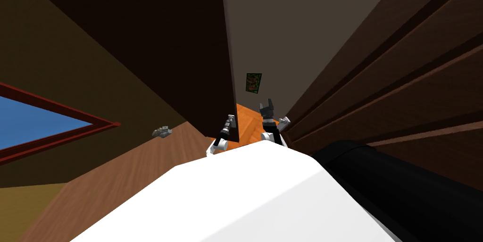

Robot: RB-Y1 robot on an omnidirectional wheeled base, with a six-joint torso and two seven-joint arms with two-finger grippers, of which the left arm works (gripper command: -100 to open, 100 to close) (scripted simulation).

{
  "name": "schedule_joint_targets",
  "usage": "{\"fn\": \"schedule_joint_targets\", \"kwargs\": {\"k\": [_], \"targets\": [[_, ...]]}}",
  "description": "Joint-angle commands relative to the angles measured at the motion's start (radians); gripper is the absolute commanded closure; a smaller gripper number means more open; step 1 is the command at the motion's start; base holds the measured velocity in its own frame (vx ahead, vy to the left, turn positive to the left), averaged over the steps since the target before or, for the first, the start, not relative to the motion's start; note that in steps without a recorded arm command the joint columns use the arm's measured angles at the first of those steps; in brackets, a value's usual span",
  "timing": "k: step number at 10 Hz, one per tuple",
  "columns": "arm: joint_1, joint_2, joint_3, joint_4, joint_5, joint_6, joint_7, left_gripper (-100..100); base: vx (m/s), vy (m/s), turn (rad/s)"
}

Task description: Push the door open

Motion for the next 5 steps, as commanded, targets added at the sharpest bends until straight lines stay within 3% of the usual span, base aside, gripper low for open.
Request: {"fn": "schedule_joint_targets", "kwargs": {"k": [1,4,5], "targets": [[0.003,0.013,0.011,-0.011,0.004,-0.004,-0.008,100,0.202,-0.022,0.172],[0.022,0.021,-0.013,-0.025,0.009,-0.004,-0.028,100,0.205,-0.026,0.272],[0.037,0.014,-0.030,-0.041,0.010,-0.001,-0.032,-100,-0.022,-0.010,0.119]]}}
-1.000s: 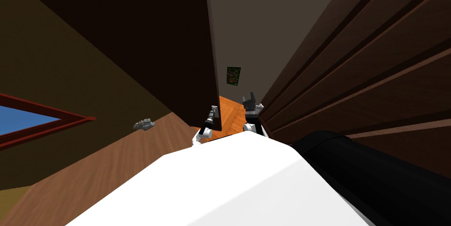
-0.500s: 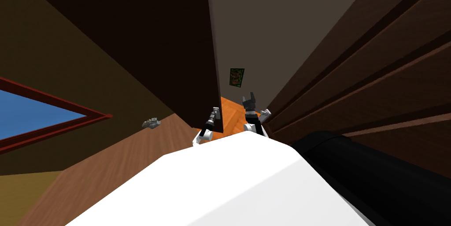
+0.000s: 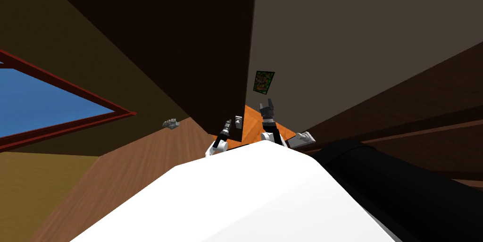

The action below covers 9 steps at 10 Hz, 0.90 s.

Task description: Push the door open

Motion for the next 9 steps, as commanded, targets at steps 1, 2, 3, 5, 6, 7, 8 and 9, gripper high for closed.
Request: {"fn": "schedule_joint_targets", "kwargs": {"k": [1,2,3,5,6,7,8,9], "targets": [[0.005,-0.005,-0.009,-0.005,0.001,0.002,-0.005,-100,-0.189,0.032,-0.033],[0.014,-0.009,-0.017,-0.014,0.002,0.004,-0.010,-100,-0.243,0.024,-0.003],[0.023,-0.015,-0.027,-0.024,0.002,0.006,-0.015,-100,-0.254,0.040,0.030],[0.049,-0.037,-0.054,-0.053,0.005,0.012,-0.029,-100,-0.257,0.094,0.043],[0.059,-0.049,-0.064,-0.064,0.006,0.014,-0.035,-100,-0.248,0.060,0.031],[0.055,-0.045,-0.056,-0.062,0.004,0.018,-0.034,-100,-0.109,0.021,0.000],[0.049,-0.036,-0.052,-0.053,0.002,0.014,-0.034,-100,0.060,-0.034,-0.041],[0.046,-0.034,-0.050,-0.051,0.001,0.012,-0.034,-100,0.168,-0.097,-0.025]]}}
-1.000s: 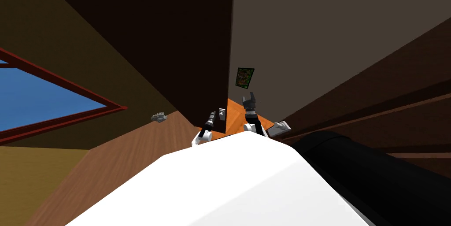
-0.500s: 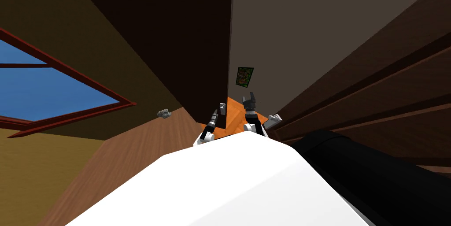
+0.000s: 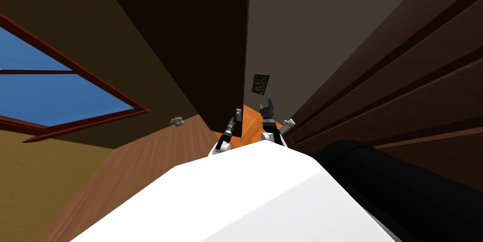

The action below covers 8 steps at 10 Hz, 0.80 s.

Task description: Push the door open

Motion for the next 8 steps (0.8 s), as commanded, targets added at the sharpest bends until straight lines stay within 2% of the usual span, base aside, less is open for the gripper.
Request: {"fn": "schedule_joint_targets", "kwargs": {"k": [1,3,5,6,7,8], "targets": [[-0.002,0.003,0.003,0.000,-0.001,-0.001,0.000,-100,0.153,-0.101,-0.001],[-0.012,-0.003,0.011,0.011,-0.004,-0.007,0.002,-100,0.183,-0.129,-0.025],[-0.021,-0.024,0.018,0.023,-0.007,-0.014,0.003,-100,0.191,-0.118,-0.027],[-0.016,-0.018,0.015,0.017,-0.007,-0.010,0.001,-100,0.092,-0.056,0.003],[-0.016,-0.018,0.015,0.017,-0.007,-0.010,0.001,100,-0.012,0.007,0.005],[-0.016,-0.018,0.015,0.017,-0.007,-0.010,0.001,100,-0.029,0.022,-0.012]]}}
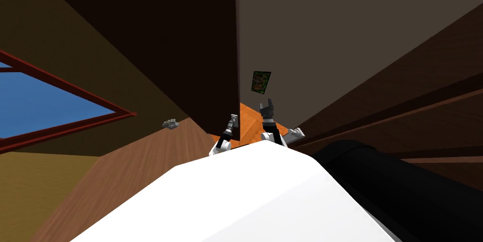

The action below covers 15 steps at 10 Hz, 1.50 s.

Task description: Push the door open

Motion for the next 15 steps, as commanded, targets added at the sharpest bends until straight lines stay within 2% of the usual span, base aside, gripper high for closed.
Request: {"fn": "schedule_joint_targets", "kwargs": {"k": [1,4,5,8,11,15], "targets": [[0.004,0.002,-0.001,0.003,0.000,0.003,0.000,100,-0.029,0.019,-0.005],[0.004,0.002,-0.001,0.003,0.000,0.003,0.000,100,-0.011,0.006,0.003],[0.021,0.015,-0.012,-0.003,0.004,0.003,-0.017,100,0.107,-0.023,0.156],[0.048,0.017,-0.032,-0.016,0.011,0.001,-0.046,100,0.159,-0.095,0.198],[0.078,-0.003,-0.054,-0.031,0.020,-0.002,-0.078,100,0.209,-0.118,0.201],[0.110,-0.053,-0.077,-0.047,0.028,-0.004,-0.111,100,0.158,-0.147,0.174]]}}
